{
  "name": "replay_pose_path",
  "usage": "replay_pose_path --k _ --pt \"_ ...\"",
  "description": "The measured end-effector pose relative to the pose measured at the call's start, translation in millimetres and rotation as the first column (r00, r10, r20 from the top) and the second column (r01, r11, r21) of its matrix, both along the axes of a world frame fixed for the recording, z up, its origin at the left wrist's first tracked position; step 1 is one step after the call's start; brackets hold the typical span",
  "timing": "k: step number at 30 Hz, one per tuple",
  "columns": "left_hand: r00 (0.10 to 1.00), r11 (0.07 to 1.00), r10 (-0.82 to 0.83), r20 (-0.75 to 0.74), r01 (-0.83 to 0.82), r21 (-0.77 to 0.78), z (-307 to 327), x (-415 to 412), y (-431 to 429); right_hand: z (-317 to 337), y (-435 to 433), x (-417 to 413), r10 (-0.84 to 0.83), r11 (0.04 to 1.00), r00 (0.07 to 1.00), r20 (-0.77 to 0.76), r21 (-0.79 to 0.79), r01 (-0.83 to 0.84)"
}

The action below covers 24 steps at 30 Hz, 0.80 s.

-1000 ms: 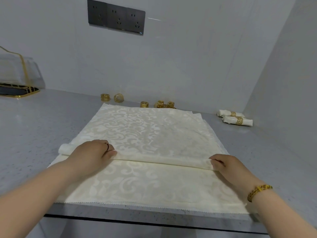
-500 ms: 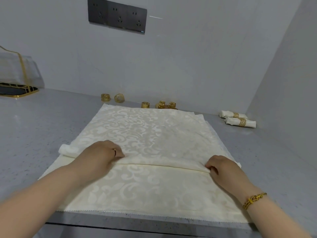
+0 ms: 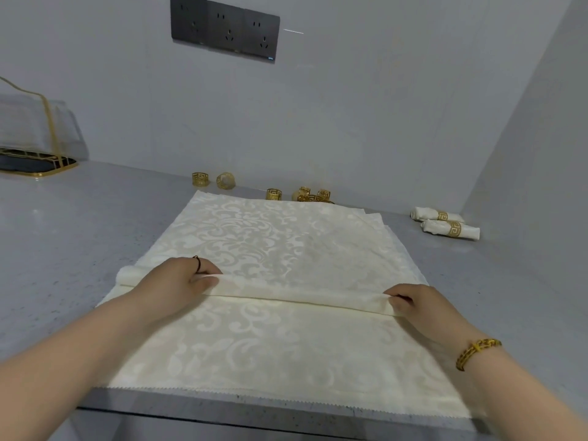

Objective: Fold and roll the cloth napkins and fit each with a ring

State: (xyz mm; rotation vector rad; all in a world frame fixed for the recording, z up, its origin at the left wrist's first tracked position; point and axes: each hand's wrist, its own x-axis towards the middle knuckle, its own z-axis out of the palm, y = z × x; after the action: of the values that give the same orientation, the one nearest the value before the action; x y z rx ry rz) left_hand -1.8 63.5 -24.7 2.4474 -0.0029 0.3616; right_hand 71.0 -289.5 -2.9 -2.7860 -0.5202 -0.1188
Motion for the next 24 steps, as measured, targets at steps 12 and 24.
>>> replay_pose_path --k 12,24 --pt "0.948 0.888 -0.209 0.241 0.081 0.453 -6 8 -8 -14 18 3 0.124 0.985 0.978 0.17 -0.142 -0.1" --pt "0.949 0.845 -0.198 0.246 0.038 0.534 -2 -10 2 -4 11 -17 0.044 0.997 0.989 0.138 -0.075 -0.033"
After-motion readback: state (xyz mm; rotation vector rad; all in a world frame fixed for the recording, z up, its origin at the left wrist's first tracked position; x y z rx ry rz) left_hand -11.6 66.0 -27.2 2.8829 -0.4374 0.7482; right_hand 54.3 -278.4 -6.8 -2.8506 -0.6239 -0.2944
